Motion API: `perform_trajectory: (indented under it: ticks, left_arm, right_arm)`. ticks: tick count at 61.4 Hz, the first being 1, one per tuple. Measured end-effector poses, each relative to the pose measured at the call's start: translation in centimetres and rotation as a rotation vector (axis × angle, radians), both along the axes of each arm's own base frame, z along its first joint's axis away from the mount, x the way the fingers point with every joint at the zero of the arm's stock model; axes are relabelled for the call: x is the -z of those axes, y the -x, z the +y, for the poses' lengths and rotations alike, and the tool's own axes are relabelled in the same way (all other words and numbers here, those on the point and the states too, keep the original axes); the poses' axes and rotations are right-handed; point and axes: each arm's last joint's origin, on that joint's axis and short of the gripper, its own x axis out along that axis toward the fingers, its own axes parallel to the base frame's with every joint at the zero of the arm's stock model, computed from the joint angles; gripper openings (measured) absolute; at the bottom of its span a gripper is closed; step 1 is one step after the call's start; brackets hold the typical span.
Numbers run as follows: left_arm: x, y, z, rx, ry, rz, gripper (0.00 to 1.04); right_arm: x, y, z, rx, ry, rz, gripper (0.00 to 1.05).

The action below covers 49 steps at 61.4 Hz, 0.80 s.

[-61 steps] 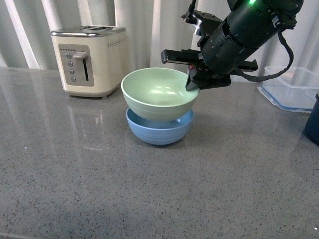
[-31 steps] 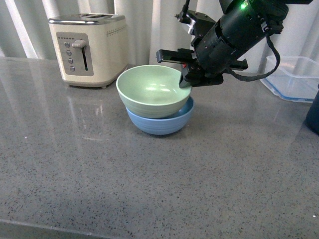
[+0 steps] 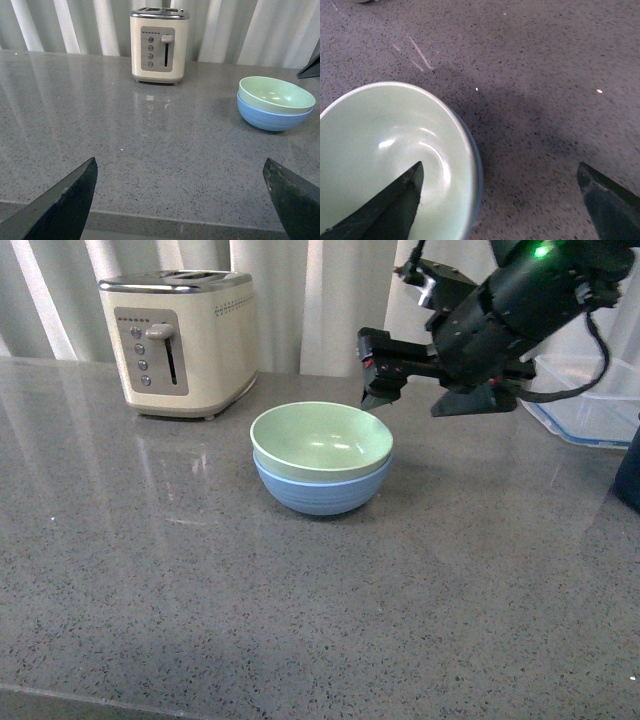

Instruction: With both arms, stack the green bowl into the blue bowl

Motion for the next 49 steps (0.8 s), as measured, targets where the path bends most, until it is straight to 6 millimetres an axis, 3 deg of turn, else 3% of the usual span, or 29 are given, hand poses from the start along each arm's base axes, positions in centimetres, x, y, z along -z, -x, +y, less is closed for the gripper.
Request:
perform_trajectory:
  ticks: [13, 24, 27, 31, 37, 41, 49]
  left_arm:
    - [0.0, 0.0, 0.0, 0.0, 0.0, 0.0, 0.98]
    - [0.0, 0.0, 0.0, 0.0, 0.0, 0.0, 0.98]
    - [0.0, 0.0, 0.0, 0.0, 0.0, 0.0, 0.98]
    - [0.0, 0.0, 0.0, 0.0, 0.0, 0.0, 0.98]
    - [0.0, 0.0, 0.0, 0.001, 0.0, 0.0, 0.98]
    - [0.0, 0.0, 0.0, 0.0, 0.0, 0.0, 0.98]
    - [0.0, 0.0, 0.0, -0.001, 0.0, 0.0, 0.98]
  right_arm:
    - [-2.9, 5.5, -5.8, 0.104, -0.025, -0.055, 0.95]
    - [-2.9, 13.2, -11.4, 0.246, -0.018, -0.049, 0.95]
    - [-2.4, 16.2, -12.7, 0.301, 0.003, -0.049, 0.95]
    - [-2.4, 18.1, -13.2, 0.321, 0.01, -0.066, 0.95]
    - [-2.5, 18.3, -13.1, 0.337, 0.035, -0.166, 0.91]
    - [-1.0, 18.7, -12.5, 0.394, 0.094, -0.42, 0.79]
    - [0.7, 21.2, -12.0, 0.395, 0.066, -0.701, 0.56]
